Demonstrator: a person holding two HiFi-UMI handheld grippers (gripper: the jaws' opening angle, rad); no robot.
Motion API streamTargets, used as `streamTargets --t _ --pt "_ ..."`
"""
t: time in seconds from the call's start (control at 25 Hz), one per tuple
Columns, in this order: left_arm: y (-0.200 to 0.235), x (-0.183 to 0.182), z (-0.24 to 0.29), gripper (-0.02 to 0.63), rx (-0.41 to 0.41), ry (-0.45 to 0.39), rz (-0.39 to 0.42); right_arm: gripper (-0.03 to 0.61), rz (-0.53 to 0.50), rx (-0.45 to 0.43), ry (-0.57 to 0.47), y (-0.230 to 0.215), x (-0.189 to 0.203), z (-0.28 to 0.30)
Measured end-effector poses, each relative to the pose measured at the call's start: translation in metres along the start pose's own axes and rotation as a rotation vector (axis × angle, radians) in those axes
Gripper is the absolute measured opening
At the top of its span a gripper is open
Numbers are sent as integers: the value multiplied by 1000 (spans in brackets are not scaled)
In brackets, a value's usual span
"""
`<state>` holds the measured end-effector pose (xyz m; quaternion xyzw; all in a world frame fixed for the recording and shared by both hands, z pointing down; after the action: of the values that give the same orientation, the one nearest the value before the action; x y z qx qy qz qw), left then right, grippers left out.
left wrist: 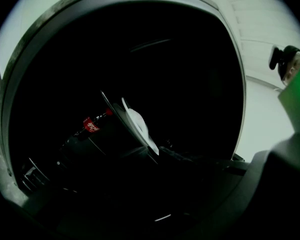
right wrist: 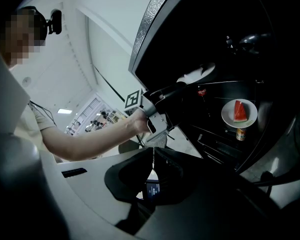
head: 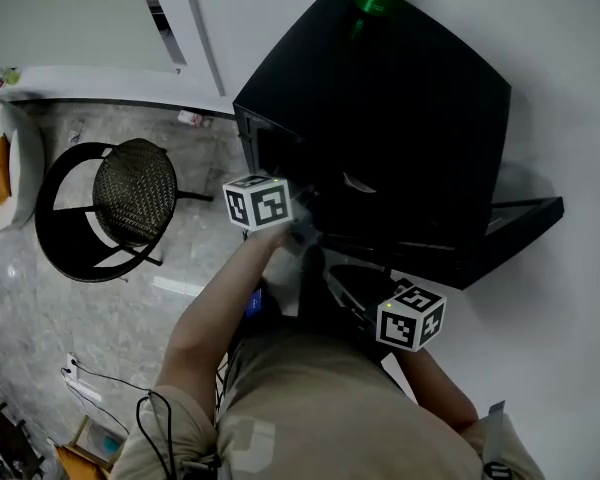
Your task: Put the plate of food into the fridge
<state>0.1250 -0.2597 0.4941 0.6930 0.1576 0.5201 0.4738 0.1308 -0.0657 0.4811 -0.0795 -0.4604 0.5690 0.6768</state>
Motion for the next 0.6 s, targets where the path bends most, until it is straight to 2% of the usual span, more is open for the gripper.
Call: streamTargets --t 0.24,0.6 --pt "3 -4 2 51 2 -17 -11 24 4 9 0 0 2 0" --pt "4 -17 6 46 -14 -54 -17 23 11 14 -7 0 3 -1"
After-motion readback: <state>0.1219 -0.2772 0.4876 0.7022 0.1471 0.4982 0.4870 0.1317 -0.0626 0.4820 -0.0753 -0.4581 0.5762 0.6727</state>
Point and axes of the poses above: the fingertips, and each gripper's own axes: z forward along the fingers, y to its left, x out of its underside, the point moved 1 cm from there along -z, backward along the fingers, and after that the axes turned 2 degrees about z, right-handed, at the moved point
